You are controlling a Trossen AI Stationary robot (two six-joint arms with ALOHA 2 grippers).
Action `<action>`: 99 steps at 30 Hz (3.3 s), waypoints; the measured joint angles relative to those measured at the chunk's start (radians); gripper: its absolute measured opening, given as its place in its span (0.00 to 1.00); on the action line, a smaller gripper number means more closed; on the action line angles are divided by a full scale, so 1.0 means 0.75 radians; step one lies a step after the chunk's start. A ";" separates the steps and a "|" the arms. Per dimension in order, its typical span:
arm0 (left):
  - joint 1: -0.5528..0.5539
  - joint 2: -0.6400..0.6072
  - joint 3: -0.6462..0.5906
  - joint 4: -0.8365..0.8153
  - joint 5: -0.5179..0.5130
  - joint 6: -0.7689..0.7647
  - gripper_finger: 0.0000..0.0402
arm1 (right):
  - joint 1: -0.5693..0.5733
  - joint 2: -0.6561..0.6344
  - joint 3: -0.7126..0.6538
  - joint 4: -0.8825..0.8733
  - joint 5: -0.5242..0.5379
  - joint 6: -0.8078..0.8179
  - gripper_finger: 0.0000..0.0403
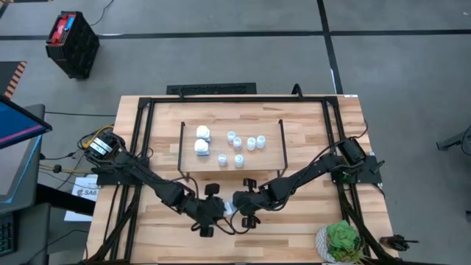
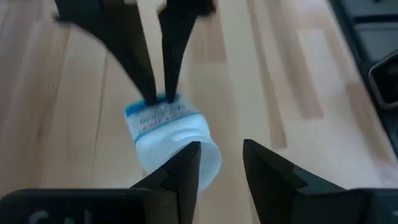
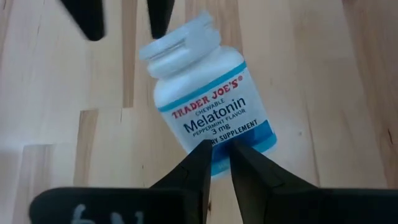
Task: Pick and place medicine bottles onto shelf by color
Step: Put the white blue pill bottle on the shelf
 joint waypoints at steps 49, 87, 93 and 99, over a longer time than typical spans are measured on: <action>-0.043 -0.080 0.328 -0.924 -0.093 -0.228 0.37 | 0.129 -0.246 -0.001 -0.361 -0.064 0.035 0.21; -0.251 -0.073 0.134 -0.528 -0.471 -1.078 0.69 | 0.216 -1.633 -0.030 -0.821 0.392 -0.317 0.21; -0.321 -0.020 0.135 -0.400 -0.519 -1.112 0.69 | 0.250 -1.650 -0.030 -0.916 0.391 -0.279 0.21; -0.383 0.144 0.196 -0.179 -0.609 -1.178 0.69 | 0.254 -1.645 -0.030 -0.942 0.388 -0.280 0.21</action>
